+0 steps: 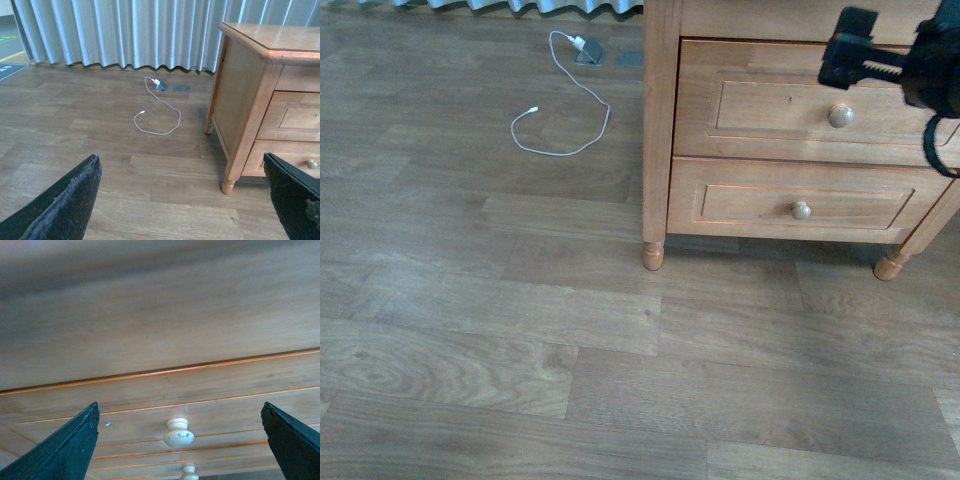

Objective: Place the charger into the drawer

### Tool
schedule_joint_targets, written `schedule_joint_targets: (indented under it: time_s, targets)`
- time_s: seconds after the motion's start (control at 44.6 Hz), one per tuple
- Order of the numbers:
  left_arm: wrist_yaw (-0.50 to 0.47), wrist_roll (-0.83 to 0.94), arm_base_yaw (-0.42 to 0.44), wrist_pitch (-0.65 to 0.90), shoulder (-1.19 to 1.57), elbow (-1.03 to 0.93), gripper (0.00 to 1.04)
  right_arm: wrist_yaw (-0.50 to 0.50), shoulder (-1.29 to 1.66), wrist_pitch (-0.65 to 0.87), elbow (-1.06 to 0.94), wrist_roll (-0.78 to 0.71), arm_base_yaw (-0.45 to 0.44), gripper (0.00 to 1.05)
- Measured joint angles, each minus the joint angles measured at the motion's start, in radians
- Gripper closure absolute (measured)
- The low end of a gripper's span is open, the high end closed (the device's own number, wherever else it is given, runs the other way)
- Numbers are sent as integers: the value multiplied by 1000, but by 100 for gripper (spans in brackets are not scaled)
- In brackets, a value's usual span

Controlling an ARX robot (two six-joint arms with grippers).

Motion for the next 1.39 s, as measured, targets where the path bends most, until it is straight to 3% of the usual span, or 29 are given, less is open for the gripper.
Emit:
schedule_joint_targets:
  time_s: [0.202,0.515,0.874,1.12,1.21,1.389]
  targets:
    - [0,0,0,0,0,0,6,-63,-313,11,-298,0,-42,8]
    - [0,0,0,0,0,0,6,-175,-867,-198,-584,-14,-130,8]
    - [0,0,0,0,0,0,6,-219,-1481,-613,-737,-16,-177,8]
    - [0,0,0,0,0,0,6,-218,-1539,-626,-745,-16,-181,8]
    - [0,0,0,0,0,0,6,-99,-1559,-514,-800,-101,-120,22]
    - [0,0,0,0,0,0,6,-87,-1646,-494,-892,-190,-95,63]
